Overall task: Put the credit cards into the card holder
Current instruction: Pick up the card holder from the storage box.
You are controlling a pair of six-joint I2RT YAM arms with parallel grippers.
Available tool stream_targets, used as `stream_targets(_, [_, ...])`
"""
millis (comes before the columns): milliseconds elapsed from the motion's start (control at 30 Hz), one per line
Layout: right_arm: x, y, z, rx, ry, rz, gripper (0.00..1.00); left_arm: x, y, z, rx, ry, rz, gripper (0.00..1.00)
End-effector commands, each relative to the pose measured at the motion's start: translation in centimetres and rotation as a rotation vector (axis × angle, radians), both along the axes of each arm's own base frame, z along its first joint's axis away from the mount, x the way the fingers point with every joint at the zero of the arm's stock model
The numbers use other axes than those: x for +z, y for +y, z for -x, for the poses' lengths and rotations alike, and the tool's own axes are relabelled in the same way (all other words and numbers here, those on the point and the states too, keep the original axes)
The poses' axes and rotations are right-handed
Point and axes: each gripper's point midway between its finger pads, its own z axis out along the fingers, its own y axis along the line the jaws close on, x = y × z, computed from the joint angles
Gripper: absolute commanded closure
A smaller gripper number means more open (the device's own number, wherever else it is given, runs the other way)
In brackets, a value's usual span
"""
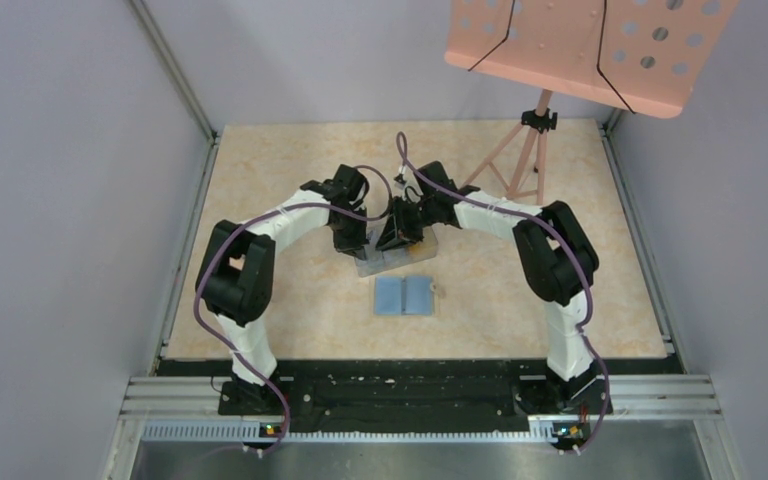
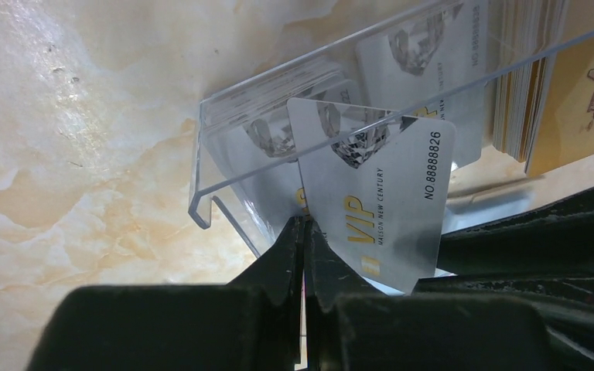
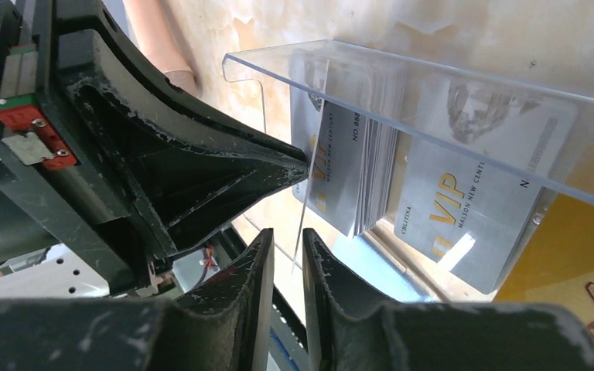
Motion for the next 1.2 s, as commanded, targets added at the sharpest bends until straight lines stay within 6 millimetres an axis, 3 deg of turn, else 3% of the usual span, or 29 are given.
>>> stream_targets(0, [0.1,0.5,-0.6,0.013,-0.013,-0.032,0.79,-0.5,0.1,-0.1,-0.016,0.001,-0.035,1.00])
stream_targets(167, [0.0,0.8,-0.4,0.019,-0.015,-0.029,0.75,-0.7,0.0,0.0,-0.022,0.004,-0.037,1.00])
stream_targets(333, [0.4,0.8,-0.6,0.025,-0.043,-0.029,0.57,-0.8,-0.1,0.1,-0.029,0.009,-0.035,1.00])
stream_targets(400, [0.0,0.8,-0.5,0.026,-0.035,-0.025,0.56,-0.7,-0.3,0.0,-0.033,0.005,-0.031,1.00])
stream_targets(433, [-0.2,0.8,-0.5,0.025,-0.035,-0.021,0.57,-0.6,-0.4,0.1,-0.037,0.004,-0.025,1.00])
stream_targets(533, [-0.9,0.7,-0.5,0.021,-0.021,-0.010,0.81,0.1,-0.8,0.0,-0.062,-0.019,-0.014,1.00])
stream_targets(633, [-0.7,0.6,-0.4,0.021,-0.025,-0.011,1.00,1.5,-1.0,-0.4,-0.069,-0.061,-0.004,0.97])
stream_targets(767, [0.8,0.4,-0.7,0.015,-0.073,-0.021,1.00,4.6,-1.1,-1.2,-0.054,-0.149,0.020,0.86])
stream_targets(967, [4.2,-0.4,-1.2,-0.010,-0.144,-0.050,1.00,10.0,-0.5,-1.9,0.022,-0.309,0.085,0.59])
stream_targets(1167, [8.5,-1.5,-1.2,-0.043,-0.193,-0.154,1.00,14.5,0.1,-1.6,0.105,-0.410,0.263,0.42])
